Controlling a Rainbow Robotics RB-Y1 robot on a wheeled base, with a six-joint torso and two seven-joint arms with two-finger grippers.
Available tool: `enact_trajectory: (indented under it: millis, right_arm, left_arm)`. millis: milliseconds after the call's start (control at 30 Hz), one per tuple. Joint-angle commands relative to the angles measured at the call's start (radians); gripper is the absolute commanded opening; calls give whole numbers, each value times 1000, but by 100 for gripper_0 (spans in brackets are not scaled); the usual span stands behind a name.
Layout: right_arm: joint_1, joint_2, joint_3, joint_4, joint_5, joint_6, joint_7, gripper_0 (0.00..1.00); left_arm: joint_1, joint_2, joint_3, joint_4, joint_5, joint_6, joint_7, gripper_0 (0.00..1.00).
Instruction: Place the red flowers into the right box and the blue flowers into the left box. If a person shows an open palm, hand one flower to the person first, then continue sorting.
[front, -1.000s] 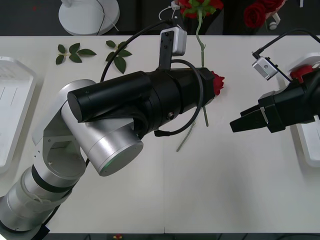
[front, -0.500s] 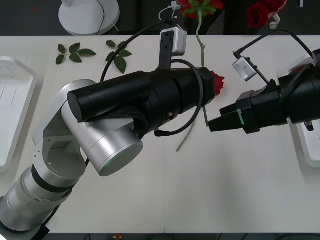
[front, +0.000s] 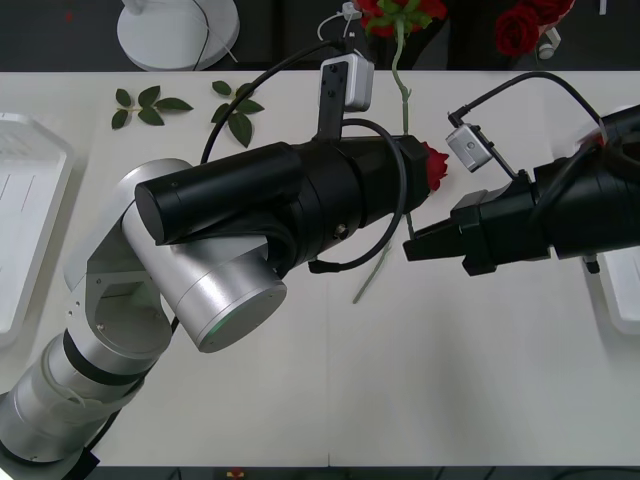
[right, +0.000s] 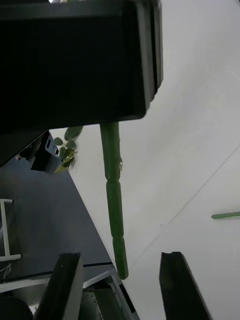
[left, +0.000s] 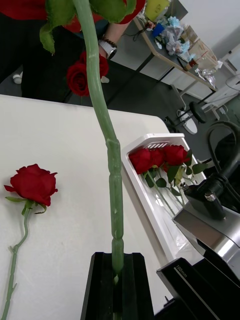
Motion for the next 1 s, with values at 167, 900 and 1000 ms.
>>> enact_trajectory:
  millis: [167, 900, 1000]
  right_arm:
    - [-5, 39, 10, -34, 6, -24, -67, 3]
    - [-10, 42, 10, -36, 32, -24, -86, 0]
    - [-10, 42, 10, -36, 36, -24, -86, 0]
  left_arm:
    - [-20, -26, -11, -20, -9, -15, -2, 0]
    - [-20, -26, -11, -20, -9, -15, -2, 99]
    - [-20, -26, -11, -20, -9, -15, -2, 100]
